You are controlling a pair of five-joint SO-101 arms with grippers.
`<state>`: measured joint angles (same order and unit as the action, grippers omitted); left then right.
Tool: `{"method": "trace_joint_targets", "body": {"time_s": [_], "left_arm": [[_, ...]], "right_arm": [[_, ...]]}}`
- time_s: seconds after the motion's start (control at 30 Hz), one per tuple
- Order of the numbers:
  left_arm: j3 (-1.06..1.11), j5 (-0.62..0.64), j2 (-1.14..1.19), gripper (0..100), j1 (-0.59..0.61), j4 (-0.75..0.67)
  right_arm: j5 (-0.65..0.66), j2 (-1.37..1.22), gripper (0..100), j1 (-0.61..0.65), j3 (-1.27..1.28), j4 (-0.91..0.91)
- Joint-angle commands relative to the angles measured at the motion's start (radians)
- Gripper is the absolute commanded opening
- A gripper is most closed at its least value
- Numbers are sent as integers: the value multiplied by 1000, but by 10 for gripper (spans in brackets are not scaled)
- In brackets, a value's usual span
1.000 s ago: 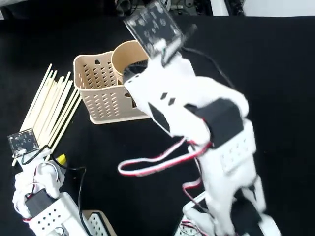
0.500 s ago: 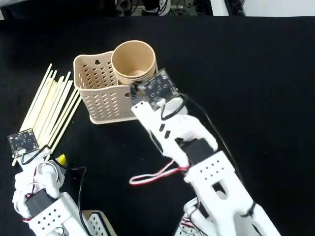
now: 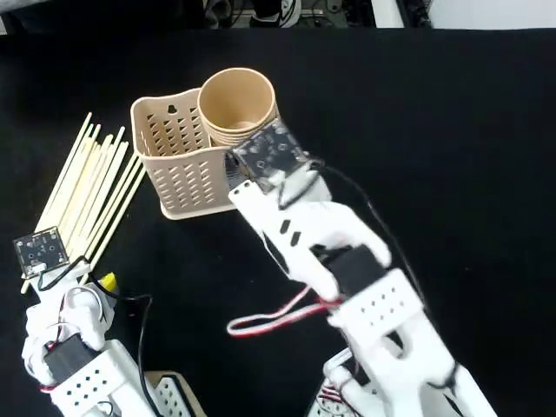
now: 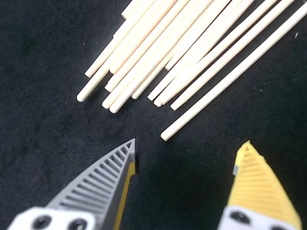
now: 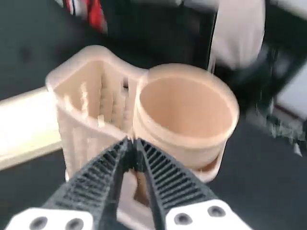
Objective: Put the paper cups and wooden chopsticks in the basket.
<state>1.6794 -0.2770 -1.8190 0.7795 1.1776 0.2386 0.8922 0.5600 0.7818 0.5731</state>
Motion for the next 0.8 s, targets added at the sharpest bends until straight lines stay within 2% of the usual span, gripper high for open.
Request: {"method": "trace_joint_targets", "body": {"time_s": [0.0,0.13,0.3,0.53,0.77], "left_arm": [[15,-6,-5,318,-8,-11],[15,-6,-5,318,-8,-11],[15,-6,-5,318,-8,-11],[15,-6,-5,318,-8,-11],[15,-6,-5,318,-8,-11]], "right_arm": [[9,44,11,15,-117,-31],[94,-50,11,12,-96,-215],[204,-251,11,-78,8,-428],[210,-417,11,-114,206,-578],[203,-455,11,-114,206,-605]]}}
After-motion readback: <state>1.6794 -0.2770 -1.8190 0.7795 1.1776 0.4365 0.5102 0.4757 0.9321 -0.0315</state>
